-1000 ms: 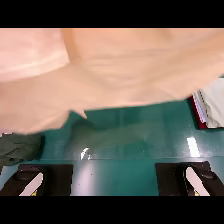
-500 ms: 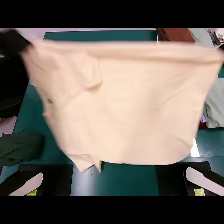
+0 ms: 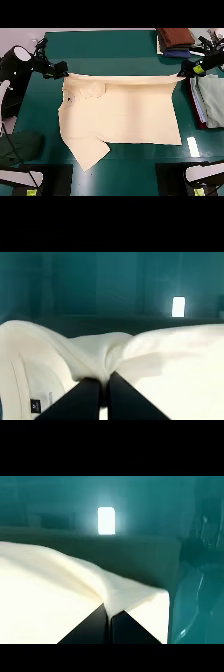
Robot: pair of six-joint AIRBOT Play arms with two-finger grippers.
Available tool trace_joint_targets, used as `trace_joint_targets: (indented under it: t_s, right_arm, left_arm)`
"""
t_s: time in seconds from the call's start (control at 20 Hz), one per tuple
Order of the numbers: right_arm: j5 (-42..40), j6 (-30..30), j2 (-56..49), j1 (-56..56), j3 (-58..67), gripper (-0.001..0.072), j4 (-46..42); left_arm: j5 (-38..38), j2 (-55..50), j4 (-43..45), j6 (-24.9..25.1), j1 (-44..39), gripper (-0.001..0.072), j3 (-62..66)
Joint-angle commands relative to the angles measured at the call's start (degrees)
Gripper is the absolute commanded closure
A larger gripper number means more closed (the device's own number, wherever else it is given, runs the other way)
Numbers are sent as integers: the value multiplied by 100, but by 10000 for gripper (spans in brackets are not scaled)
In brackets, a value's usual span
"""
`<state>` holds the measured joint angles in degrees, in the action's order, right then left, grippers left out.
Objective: Fold the shirts.
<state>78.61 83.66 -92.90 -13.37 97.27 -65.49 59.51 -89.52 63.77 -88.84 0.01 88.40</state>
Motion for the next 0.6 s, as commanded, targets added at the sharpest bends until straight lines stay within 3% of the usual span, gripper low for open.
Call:
trace_joint_targets:
  t_s: [0.0, 0.2, 0.55]
  right_arm:
    - [122, -286, -264, 2, 361, 697, 79]
    - [170, -378, 157, 17, -472, 697, -286]
    - [-358, -374, 675, 17, -2055, 696, -302]
  left_arm:
    - [522, -345, -164, 352, 179, 683, 439]
    - [1449, -348, -28, 695, 299, 683, 162]
    - [1434, -345, 4, 588, 282, 680, -874]
